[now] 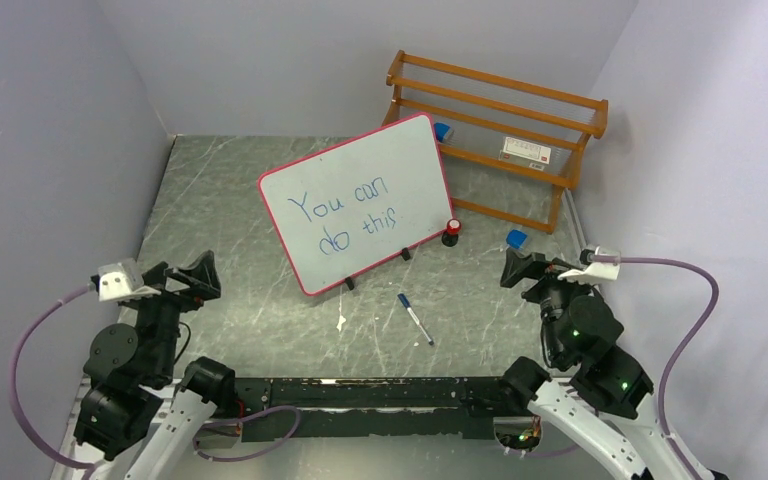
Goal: Write a sentence on the whiteboard
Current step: Reset both arms
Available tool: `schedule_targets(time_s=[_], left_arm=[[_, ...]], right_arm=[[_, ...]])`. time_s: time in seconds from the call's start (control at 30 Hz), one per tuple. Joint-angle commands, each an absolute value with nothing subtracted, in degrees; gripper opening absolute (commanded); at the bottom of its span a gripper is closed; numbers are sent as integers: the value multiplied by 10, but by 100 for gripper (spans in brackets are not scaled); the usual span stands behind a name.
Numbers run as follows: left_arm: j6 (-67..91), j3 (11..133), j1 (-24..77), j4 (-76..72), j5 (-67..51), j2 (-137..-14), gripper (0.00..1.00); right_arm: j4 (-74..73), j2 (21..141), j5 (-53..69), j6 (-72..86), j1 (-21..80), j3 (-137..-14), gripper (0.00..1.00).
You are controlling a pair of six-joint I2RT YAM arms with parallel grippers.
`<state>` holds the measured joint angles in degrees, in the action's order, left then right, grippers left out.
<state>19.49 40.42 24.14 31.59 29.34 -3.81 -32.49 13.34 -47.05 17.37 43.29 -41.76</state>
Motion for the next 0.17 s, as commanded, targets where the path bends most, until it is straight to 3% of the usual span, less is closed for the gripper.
schedule_targets(time_s=[0.0, 0.13], left_arm=[[194, 406, 237, 301, 311, -50, 98], [193, 406, 233, 303, 315, -55, 98]], right_arm=[[-305, 133, -478, 156, 431, -415, 100], [-303, 133, -471, 152, 431, -415, 100]])
